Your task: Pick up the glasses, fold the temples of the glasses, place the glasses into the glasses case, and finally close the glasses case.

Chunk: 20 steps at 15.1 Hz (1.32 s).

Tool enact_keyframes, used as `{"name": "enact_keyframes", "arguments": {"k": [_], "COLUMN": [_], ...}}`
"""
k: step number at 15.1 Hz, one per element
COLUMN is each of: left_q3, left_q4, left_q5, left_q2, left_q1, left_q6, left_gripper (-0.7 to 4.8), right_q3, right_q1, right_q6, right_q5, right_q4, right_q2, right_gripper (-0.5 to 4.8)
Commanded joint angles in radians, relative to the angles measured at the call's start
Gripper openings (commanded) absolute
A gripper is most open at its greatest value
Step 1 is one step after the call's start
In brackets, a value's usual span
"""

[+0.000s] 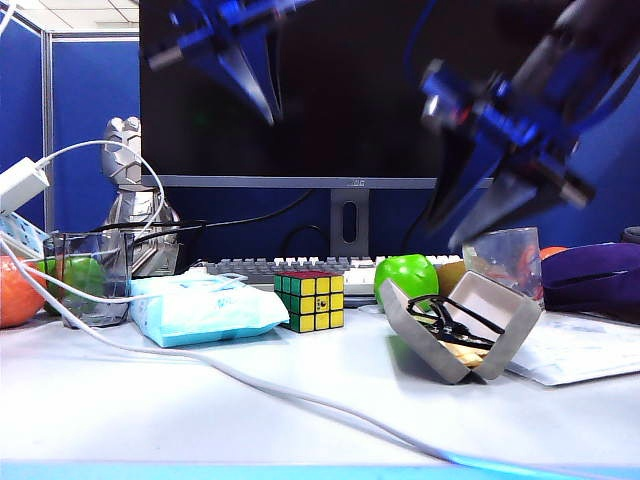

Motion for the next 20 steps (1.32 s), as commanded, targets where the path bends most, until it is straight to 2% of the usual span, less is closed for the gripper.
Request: {"name": "enact_keyframes", "arguments": {"k": [1, 11, 20], "left_q3": [0.007, 0.007, 0.007], "left_q4": [0.050, 0.055, 0.054], "left_q5": [0.005, 0.006, 0.006], "left_q2": [-0.052, -0.064, -0.064], "left_q1": [0.000, 0.000, 0.000], "left_q6": [0.005, 0.008, 0.022], "left_gripper": [0.52, 0.52, 0.52], "right_q3": [0.003, 0.003, 0.018], "right_q1": [0.002, 0.014, 0.033], "right_q6": [0.046, 0.076, 0.106], "right_q5": [0.052, 0.081, 0.103], "right_q4": [0.030, 0.113, 0.114], "right_q2": [0.053, 0.143, 0.182], "right_gripper": [1.52, 1.52, 1.50]}}
